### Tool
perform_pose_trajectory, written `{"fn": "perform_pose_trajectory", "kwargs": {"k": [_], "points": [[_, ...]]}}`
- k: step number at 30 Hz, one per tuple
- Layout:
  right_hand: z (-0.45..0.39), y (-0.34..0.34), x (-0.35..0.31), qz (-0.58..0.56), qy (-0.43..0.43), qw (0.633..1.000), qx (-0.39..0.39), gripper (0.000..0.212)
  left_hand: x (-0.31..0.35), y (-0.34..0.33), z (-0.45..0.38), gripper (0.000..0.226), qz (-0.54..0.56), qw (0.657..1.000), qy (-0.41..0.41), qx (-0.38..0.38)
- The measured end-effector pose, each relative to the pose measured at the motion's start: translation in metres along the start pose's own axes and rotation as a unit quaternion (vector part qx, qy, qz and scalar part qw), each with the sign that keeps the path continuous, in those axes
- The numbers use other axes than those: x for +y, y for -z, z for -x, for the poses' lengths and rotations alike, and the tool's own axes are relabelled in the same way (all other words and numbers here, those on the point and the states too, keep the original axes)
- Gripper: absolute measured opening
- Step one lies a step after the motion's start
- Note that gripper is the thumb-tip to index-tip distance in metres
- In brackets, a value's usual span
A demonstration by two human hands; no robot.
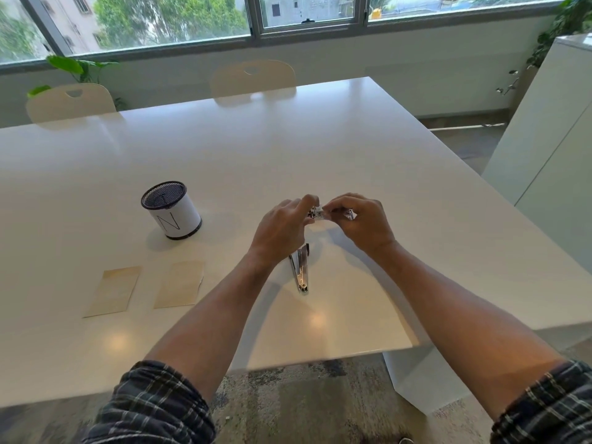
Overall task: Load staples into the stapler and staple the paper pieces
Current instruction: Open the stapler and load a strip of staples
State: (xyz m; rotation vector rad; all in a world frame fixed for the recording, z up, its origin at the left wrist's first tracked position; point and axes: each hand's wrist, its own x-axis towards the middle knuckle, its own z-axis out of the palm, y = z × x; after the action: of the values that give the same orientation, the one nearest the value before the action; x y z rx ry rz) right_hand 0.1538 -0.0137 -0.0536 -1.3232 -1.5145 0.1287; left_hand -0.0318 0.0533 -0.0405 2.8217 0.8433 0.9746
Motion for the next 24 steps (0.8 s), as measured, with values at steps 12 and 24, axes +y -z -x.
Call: {"fn": "perform_pose_trajectory", "kwargs": {"k": [12, 24], "points": [[-0.008, 0.01, 0.0, 0.072, 0.092, 0.989, -0.089, 0.012, -0.003, -0.001, 0.006, 0.049, -0.01, 0.999, -0.039, 0.002], [-0.011, 0.022, 0.004, 0.026, 0.025, 0.997, -0.065, 0.013, -0.006, -0.001, 0.006, 0.048, -0.011, 0.999, -0.029, 0.038]]}}
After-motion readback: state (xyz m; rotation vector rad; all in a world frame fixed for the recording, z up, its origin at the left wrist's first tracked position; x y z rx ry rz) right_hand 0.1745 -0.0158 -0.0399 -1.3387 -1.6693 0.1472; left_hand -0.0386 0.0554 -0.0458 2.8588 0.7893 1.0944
